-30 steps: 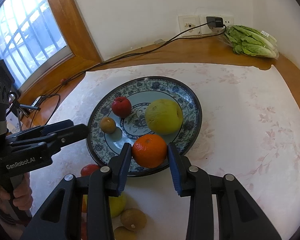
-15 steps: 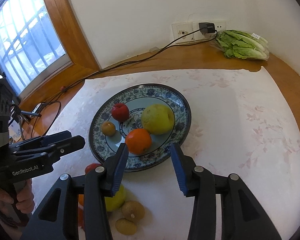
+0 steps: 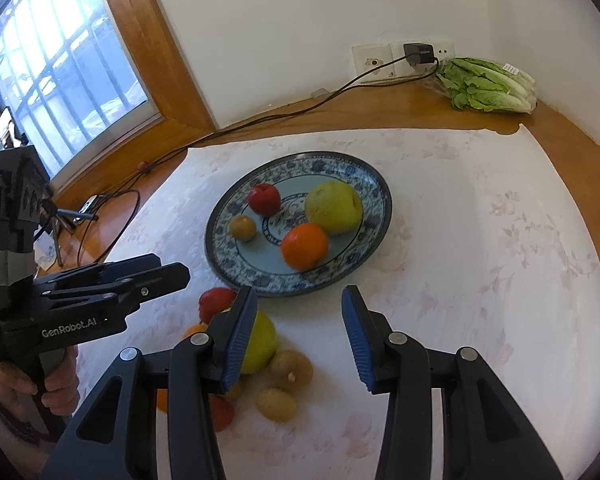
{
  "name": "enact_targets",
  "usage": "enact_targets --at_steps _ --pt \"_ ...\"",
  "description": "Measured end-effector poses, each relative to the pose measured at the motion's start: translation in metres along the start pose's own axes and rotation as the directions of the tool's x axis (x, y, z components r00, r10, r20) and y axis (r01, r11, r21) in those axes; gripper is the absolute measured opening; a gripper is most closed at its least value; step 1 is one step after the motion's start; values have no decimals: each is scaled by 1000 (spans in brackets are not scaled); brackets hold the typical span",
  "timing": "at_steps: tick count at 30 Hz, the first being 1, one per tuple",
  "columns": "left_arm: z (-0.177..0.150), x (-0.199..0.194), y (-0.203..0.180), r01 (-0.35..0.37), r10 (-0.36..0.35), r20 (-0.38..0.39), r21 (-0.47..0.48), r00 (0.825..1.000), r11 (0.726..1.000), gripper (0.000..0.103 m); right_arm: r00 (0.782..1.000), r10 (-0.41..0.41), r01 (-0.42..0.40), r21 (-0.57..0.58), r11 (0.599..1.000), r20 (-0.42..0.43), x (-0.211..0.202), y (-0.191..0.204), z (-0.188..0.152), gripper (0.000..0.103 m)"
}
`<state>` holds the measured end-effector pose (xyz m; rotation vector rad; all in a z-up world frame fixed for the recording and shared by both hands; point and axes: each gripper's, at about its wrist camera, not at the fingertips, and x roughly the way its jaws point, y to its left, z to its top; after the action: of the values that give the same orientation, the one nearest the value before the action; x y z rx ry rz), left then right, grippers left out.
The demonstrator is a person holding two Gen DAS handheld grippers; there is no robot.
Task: Organize fruits
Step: 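Move both open tools back toward the loose fruits beside the plate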
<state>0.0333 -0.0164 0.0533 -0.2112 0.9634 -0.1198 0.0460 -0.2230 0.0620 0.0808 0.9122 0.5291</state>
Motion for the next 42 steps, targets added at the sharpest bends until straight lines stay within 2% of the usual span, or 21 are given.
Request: enact_targets --at_steps 18,42 --pt "-28 -10 -14 29 -28 -34 43 999 999 60 1000 14 -14 6 1000 -25 -16 5 -28 45" --pt "-39 3 -35 42 -37 -59 100 998 994 59 997 30 -29 15 999 -65 -15 1 -49 45"
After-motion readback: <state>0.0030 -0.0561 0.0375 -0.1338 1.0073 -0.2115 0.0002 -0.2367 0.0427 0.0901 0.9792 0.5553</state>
